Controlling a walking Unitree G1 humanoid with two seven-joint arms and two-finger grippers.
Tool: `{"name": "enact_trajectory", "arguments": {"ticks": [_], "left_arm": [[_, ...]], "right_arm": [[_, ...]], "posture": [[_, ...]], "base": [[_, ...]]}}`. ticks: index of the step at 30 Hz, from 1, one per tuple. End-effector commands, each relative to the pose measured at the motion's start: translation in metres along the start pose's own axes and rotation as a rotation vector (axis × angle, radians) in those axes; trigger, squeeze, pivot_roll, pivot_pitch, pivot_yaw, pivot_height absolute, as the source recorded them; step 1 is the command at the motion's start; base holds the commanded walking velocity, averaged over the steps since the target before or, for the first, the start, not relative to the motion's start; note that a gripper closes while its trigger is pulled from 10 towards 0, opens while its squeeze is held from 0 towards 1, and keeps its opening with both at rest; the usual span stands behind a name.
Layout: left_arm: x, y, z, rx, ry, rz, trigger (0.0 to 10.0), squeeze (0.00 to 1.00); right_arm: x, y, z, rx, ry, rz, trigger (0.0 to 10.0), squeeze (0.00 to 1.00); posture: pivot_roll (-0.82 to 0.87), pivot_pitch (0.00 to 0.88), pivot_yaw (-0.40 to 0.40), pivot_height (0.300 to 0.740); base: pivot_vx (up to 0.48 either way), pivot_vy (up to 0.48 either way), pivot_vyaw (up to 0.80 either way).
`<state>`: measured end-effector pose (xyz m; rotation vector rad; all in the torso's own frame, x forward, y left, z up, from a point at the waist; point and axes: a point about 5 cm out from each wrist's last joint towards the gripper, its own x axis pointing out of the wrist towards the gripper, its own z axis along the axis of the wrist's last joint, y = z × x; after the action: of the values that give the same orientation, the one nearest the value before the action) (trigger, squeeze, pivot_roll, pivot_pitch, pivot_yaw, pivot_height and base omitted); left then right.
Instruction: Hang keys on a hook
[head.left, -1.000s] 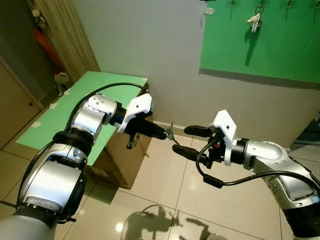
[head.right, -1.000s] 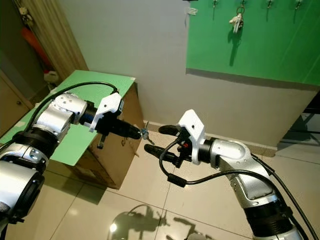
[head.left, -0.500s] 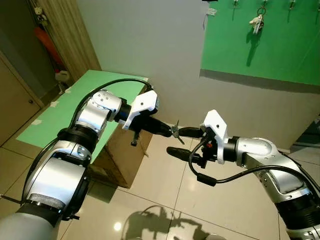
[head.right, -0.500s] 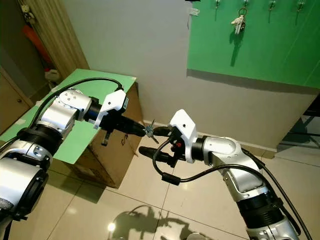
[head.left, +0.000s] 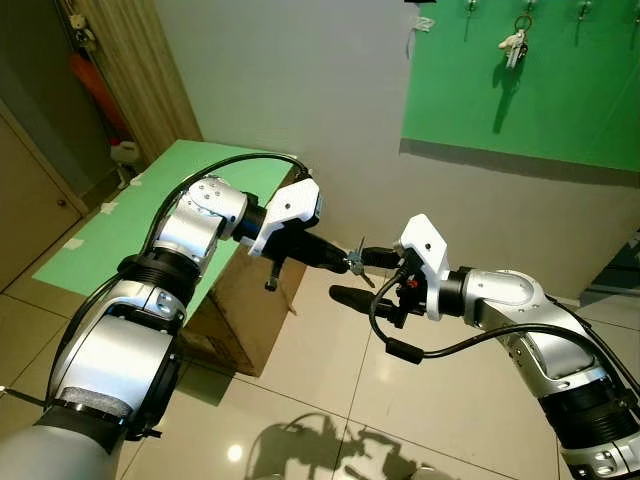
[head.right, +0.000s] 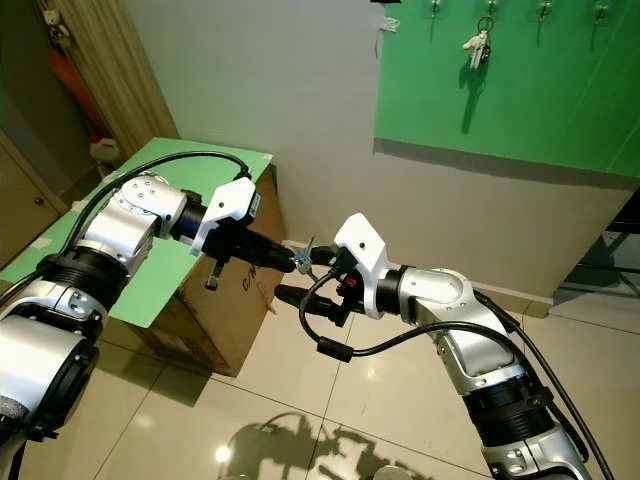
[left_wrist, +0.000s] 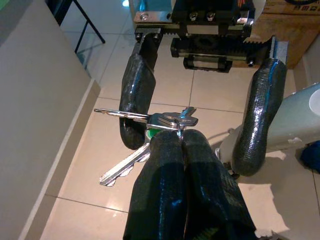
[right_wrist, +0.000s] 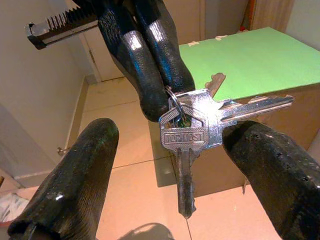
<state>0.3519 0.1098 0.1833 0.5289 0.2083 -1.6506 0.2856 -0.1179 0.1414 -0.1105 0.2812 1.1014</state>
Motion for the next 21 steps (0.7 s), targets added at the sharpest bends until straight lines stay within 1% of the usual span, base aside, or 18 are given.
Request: {"name": "enact_trajectory", "arguments": {"ticks": [1,2,16,21], "left_arm": [[-0.0017,0.0007,0.0049,0.027,0.001,-0.006,10.0,0.0],[-0.0012,0.0006,0.0051,0.027,-0.001,-0.007,10.0,0.0],[-0.0012,-0.0005,0.0024,0.021,0.007,-0.005,10.0,0.0],[-0.0025,-0.0008,0.0008,0.018,0.014,0.004,10.0,0.0]], "right_arm": [[0.0017,-0.002,0.0068,-0.027,-0.015,-0.01,0.6,0.0],[0.0017,-0.0023,0.0072,-0.026,-0.018,-0.012,0.0,0.0],[0.0019,-0.0018,0.0085,-0.014,-0.039,-0.015,0.0,0.0],[-0.0049,-0.0034,0.0063,-0.007,-0.03,-0.034,0.0,0.0]], "posture": [[-0.18,0.0,0.108,0.74],[-0.18,0.0,0.106,0.74],[-0.18,0.0,0.107,0.74],[-0.18,0.0,0.103,0.74]], "base": [[0.0,0.0,0.0],[0.0,0.0,0.0],[0.0,0.0,0.0],[0.0,0.0,0.0]]}}
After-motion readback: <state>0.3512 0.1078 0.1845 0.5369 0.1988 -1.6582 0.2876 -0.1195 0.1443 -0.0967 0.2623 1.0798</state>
